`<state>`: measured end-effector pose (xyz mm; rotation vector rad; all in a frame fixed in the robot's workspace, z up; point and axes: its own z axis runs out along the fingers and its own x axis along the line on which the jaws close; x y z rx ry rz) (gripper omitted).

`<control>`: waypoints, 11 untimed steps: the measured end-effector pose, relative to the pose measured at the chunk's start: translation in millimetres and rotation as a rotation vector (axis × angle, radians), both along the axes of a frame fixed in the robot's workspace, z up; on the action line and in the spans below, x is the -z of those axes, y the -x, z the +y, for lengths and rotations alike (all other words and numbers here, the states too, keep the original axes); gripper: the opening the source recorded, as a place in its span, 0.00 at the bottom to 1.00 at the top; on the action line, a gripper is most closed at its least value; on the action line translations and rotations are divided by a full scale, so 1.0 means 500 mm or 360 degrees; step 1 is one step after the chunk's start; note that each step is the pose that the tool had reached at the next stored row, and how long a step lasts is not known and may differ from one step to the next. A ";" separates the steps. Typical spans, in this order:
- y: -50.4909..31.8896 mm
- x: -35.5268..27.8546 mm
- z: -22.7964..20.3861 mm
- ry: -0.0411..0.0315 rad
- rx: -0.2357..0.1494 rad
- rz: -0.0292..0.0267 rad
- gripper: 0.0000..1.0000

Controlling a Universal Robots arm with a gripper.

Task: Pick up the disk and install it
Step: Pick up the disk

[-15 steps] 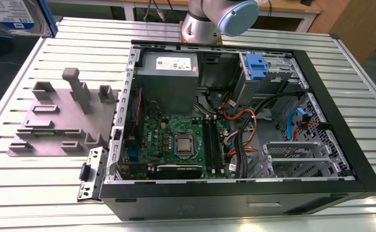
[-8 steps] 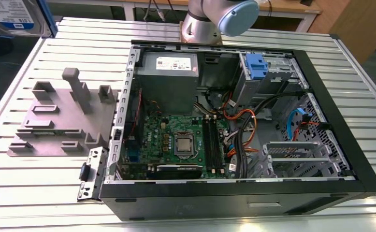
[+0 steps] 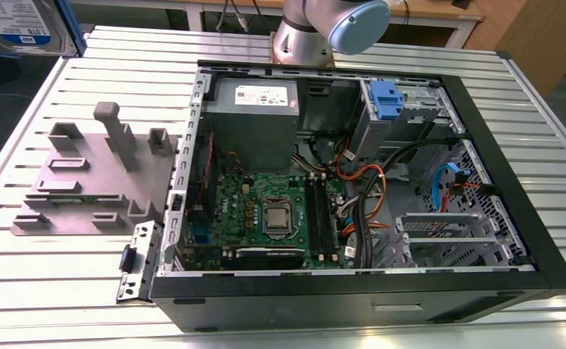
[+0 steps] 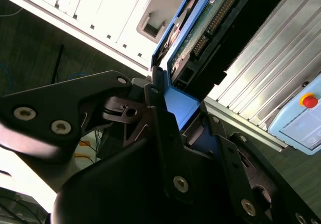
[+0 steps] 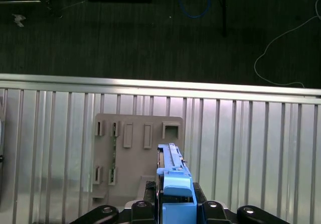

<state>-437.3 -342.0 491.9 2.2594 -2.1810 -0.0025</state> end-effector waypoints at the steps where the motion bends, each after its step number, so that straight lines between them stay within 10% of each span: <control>1: 0.000 0.000 0.0000 0.0000 0.0000 0.00001 0.36; 11: 0.000 -0.014 -0.0001 0.0000 0.0000 0.00000 0.36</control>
